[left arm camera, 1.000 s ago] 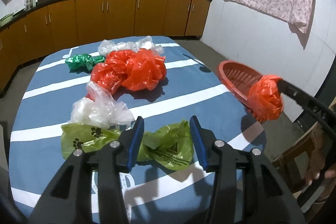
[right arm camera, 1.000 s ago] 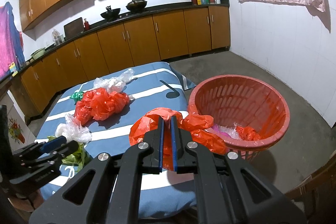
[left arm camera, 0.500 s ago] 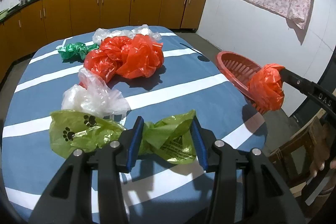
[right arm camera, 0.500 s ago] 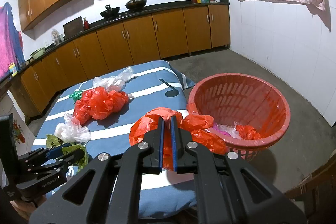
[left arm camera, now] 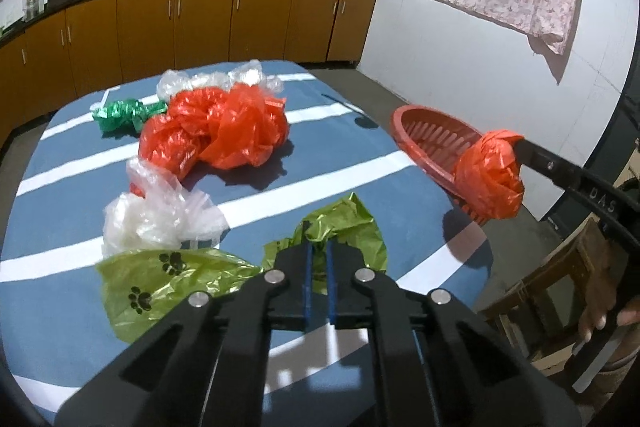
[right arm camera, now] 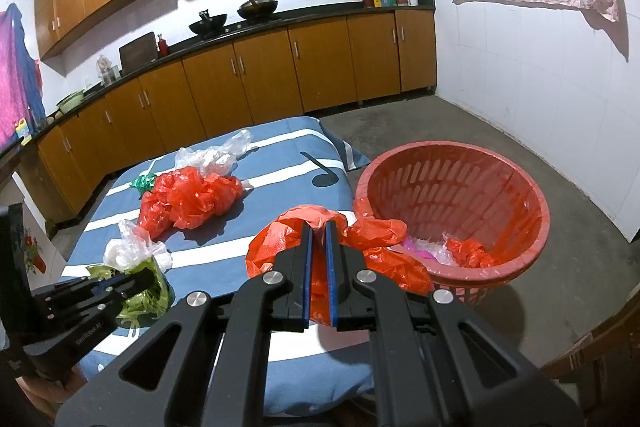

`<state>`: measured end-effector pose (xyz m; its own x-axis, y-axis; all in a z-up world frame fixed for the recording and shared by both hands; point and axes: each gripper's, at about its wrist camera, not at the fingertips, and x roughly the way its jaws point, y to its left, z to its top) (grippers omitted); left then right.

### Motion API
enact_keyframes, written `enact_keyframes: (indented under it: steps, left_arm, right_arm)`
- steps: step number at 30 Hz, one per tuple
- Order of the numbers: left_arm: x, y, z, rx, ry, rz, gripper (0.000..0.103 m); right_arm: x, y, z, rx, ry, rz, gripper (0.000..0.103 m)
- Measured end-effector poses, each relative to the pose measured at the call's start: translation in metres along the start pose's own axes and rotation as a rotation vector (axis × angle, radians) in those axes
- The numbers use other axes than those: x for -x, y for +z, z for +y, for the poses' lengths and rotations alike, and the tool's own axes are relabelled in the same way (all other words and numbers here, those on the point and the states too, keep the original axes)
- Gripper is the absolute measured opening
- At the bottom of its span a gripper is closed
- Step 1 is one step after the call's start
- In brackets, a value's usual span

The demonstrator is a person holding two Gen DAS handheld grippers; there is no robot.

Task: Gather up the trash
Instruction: 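Close the left tool on the green bag while the right holds the red bag, then carry the green and red bags with both tools over the red basket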

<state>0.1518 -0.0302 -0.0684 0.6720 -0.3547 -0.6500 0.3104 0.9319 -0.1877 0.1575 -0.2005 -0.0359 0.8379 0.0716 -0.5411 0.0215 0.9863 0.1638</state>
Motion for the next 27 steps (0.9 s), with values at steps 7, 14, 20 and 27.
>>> enact_keyframes:
  steps: [7,14,20,27]
  left_arm:
    - [0.007,0.019,-0.006,0.002,-0.010,-0.036,0.006]
    - [0.005,0.043,-0.027,-0.022,-0.042,-0.069,0.006]
    - [-0.004,0.064,-0.048,-0.051,-0.074,-0.084,0.006]
    - [-0.024,0.083,-0.074,-0.082,-0.109,-0.083,0.006]
  right_arm:
    - [0.005,0.004,-0.005,-0.004,-0.005,-0.014,0.007]
    - [0.006,0.010,-0.018,-0.021,-0.019,-0.025,0.007]
    - [0.001,0.016,-0.032,-0.042,-0.035,-0.029,0.007]
    - [-0.006,0.023,-0.053,-0.075,-0.057,-0.038,0.007]
